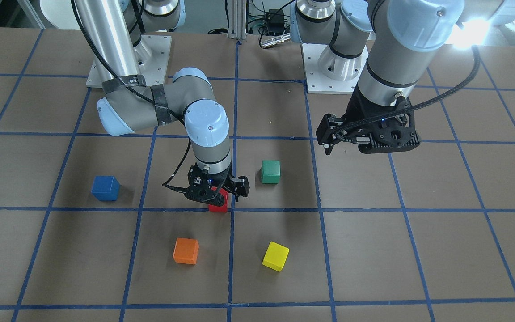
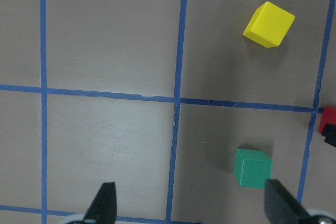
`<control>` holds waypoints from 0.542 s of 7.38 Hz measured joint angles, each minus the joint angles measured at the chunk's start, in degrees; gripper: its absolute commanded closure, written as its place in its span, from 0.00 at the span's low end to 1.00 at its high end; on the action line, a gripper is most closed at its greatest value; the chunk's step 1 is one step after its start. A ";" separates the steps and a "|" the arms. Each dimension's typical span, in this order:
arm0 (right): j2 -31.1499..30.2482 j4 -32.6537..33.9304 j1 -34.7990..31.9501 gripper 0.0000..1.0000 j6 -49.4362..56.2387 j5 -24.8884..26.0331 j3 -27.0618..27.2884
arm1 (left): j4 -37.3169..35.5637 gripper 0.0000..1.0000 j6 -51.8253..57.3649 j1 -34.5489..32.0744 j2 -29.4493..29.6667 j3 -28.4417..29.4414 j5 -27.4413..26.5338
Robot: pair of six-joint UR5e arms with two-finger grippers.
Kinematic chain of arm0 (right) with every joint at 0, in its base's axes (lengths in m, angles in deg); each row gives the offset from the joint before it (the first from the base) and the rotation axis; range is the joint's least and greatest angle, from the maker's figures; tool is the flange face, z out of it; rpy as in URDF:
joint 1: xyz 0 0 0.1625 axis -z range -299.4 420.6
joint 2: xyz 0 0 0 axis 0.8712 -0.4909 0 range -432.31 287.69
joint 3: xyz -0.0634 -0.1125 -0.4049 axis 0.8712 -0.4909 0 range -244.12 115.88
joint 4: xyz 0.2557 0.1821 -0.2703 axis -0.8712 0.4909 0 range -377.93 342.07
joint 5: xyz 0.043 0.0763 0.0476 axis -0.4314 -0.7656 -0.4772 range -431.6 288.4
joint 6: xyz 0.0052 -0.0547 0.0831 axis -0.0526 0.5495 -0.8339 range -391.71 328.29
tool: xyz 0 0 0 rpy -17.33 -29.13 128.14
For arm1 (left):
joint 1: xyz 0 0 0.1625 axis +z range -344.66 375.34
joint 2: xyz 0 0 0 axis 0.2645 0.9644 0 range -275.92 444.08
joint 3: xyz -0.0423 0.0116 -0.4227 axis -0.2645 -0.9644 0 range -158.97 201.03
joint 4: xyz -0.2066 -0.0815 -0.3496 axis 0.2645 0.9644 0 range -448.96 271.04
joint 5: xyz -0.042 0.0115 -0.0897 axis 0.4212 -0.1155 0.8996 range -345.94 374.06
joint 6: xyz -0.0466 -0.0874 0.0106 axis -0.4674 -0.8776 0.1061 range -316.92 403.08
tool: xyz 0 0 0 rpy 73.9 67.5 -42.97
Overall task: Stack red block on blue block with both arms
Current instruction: 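Lower the right gripper and close it on the red cube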
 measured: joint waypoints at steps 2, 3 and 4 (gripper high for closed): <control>0.16 -0.09 0.00 0.75 2.16 0.05 0.09 | -0.01 0.00 0.24 0.00 -0.25 -0.74 -0.05; 0.19 -0.22 0.00 1.00 2.33 0.10 0.13 | -0.05 0.00 0.40 0.00 -0.39 -0.93 -0.06; 0.16 -0.29 0.00 1.00 2.46 0.33 0.13 | -0.07 0.00 0.56 0.00 -0.43 -1.02 -0.06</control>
